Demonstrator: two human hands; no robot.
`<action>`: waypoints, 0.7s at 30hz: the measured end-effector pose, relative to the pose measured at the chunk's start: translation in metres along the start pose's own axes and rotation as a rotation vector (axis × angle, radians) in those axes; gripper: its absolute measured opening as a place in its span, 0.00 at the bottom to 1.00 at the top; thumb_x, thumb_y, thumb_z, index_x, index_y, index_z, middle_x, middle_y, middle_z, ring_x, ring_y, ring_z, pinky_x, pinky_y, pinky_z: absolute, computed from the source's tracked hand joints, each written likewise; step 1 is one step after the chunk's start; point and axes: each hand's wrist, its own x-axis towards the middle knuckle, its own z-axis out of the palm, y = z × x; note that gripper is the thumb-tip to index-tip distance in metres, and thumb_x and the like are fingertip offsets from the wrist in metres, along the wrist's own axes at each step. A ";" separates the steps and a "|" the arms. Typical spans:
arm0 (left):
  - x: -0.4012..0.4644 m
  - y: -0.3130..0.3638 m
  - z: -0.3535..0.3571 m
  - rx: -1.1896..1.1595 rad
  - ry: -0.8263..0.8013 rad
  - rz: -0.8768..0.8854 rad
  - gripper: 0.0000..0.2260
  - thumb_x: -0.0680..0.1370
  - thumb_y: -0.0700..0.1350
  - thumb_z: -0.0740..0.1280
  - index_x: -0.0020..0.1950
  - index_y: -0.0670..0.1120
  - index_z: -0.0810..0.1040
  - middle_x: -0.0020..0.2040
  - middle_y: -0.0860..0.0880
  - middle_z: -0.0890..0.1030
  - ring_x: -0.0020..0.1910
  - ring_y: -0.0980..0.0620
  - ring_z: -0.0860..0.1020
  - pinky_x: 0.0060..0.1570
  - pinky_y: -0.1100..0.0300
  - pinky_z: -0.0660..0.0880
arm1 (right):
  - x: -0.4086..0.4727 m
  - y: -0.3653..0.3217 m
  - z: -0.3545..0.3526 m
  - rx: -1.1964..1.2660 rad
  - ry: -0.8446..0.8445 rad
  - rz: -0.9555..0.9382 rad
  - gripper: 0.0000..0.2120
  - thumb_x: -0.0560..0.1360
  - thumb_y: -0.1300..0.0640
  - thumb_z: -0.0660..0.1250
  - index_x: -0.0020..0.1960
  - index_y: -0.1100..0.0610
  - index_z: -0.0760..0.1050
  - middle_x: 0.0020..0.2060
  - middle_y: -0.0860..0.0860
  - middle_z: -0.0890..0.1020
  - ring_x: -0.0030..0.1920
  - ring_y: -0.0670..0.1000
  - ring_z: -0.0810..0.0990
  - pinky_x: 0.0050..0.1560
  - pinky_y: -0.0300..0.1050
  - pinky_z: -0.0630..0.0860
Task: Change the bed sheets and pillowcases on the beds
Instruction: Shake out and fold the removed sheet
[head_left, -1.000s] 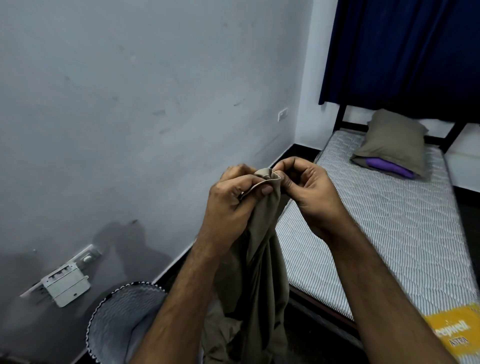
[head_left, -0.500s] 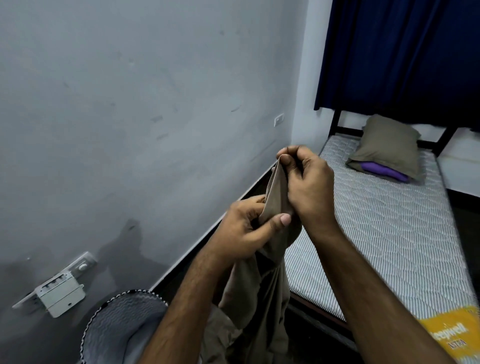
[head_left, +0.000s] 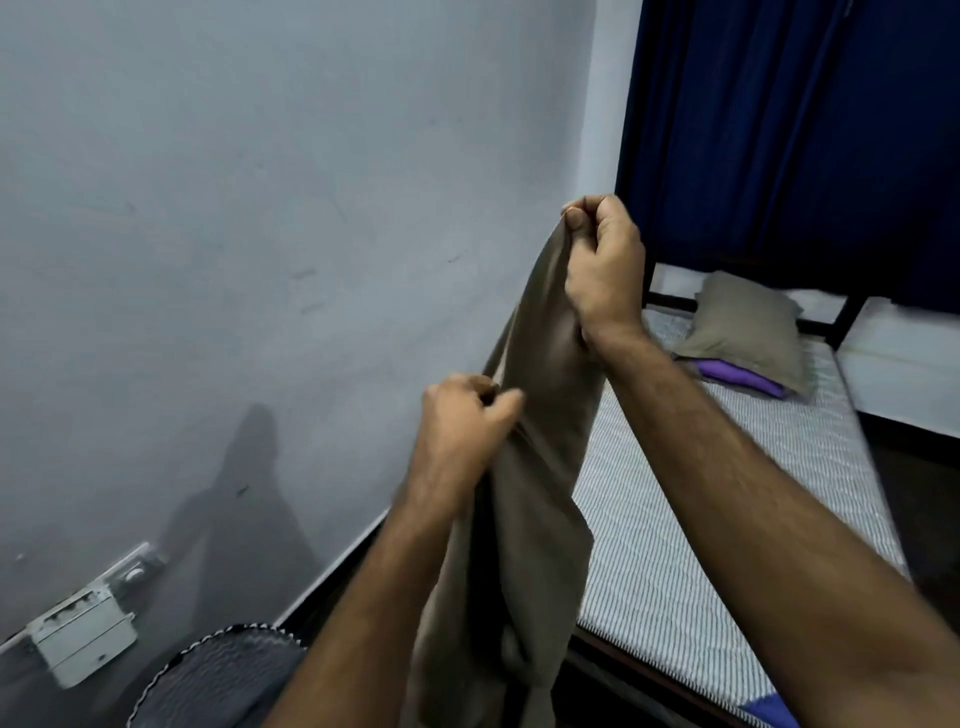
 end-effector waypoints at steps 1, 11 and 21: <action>0.016 -0.017 -0.001 0.062 -0.004 -0.088 0.23 0.73 0.46 0.71 0.24 0.44 0.63 0.26 0.40 0.65 0.25 0.53 0.68 0.31 0.57 0.60 | 0.005 -0.004 0.000 0.009 0.008 -0.004 0.06 0.82 0.58 0.63 0.51 0.59 0.78 0.41 0.42 0.80 0.42 0.33 0.77 0.48 0.31 0.74; 0.074 -0.052 -0.073 0.120 0.751 0.058 0.04 0.70 0.37 0.65 0.38 0.37 0.79 0.38 0.37 0.79 0.39 0.39 0.77 0.40 0.51 0.69 | 0.019 -0.011 0.000 0.145 -0.002 0.096 0.07 0.82 0.56 0.62 0.51 0.57 0.77 0.43 0.47 0.80 0.45 0.44 0.77 0.54 0.53 0.78; 0.067 -0.071 -0.090 0.213 0.682 0.209 0.03 0.72 0.38 0.67 0.43 0.41 0.80 0.42 0.44 0.77 0.39 0.43 0.76 0.42 0.53 0.72 | 0.018 -0.011 0.005 0.101 -0.002 0.040 0.05 0.83 0.56 0.61 0.51 0.54 0.75 0.41 0.42 0.78 0.42 0.39 0.75 0.49 0.38 0.75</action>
